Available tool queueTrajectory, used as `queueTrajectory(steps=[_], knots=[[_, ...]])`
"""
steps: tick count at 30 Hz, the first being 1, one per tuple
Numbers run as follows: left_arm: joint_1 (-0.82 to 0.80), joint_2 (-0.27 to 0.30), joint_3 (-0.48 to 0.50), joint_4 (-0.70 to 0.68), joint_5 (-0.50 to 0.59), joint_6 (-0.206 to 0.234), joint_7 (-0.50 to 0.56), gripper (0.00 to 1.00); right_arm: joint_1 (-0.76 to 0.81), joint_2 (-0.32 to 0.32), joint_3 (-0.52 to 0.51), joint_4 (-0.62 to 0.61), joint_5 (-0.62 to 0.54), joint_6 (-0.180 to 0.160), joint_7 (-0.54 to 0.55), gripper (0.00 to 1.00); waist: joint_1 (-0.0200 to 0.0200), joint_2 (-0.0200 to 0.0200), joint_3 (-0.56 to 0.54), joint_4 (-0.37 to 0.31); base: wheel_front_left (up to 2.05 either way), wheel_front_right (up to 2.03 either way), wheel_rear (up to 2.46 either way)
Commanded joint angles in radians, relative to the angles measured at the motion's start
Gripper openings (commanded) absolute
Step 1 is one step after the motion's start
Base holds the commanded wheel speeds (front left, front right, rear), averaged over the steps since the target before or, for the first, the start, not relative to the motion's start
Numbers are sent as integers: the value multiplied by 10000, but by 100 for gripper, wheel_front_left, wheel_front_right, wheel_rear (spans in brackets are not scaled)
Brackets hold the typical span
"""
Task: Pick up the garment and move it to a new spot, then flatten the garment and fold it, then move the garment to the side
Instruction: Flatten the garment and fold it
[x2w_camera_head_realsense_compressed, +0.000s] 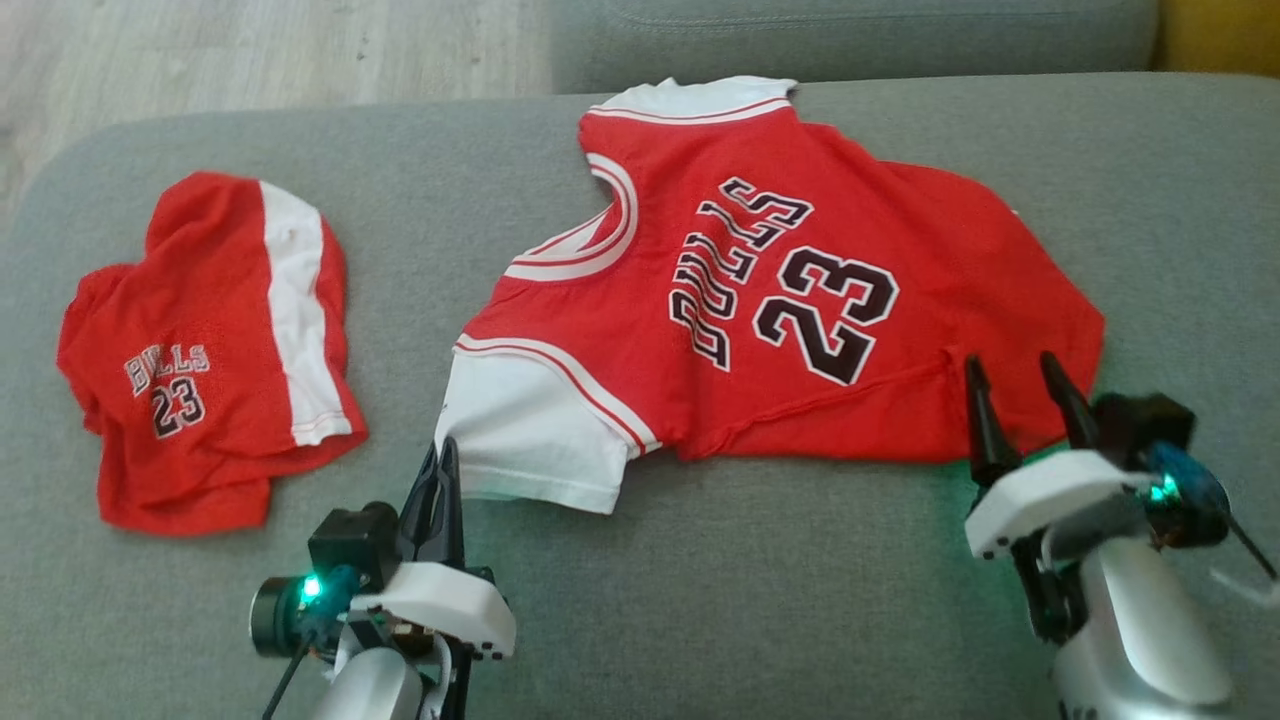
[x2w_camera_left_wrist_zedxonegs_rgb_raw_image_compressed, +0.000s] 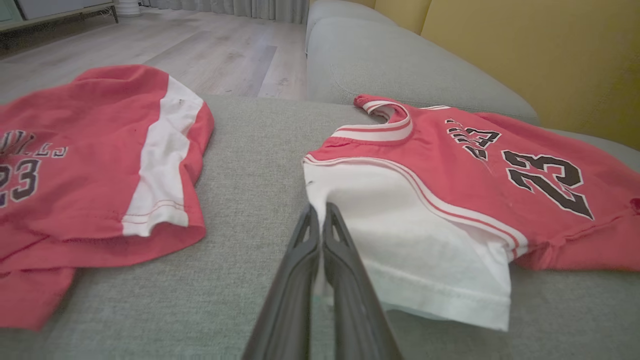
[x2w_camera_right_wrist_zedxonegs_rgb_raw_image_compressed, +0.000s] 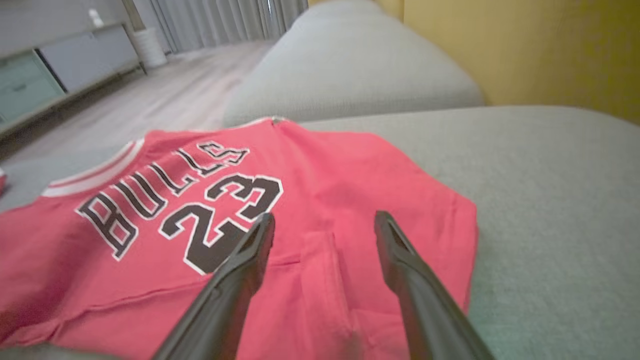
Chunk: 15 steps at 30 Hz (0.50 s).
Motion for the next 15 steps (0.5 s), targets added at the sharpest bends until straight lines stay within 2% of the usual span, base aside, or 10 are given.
queueTrajectory(steps=[1, 8, 15], knots=[[-400, 9, 350, -303, -83, -17, -145, 0, -467, -35, 158, -97, -201, 67, 217, 100, 0, -1, 72, 71, 0, 0, 0], [-520, -58, 113, -255, -169, -166, -328, 0, -1705, -35, -157, 1069, -1736, 67, 2228, 100, 0, -1, 242, 204, 0, 0, 0], [-642, -120, -75, -39, -283, -222, -464, 0, -2406, -35, 87, 1672, -2805, 67, 3181, 100, 0, -1, 275, 312, 0, 0, 0]])
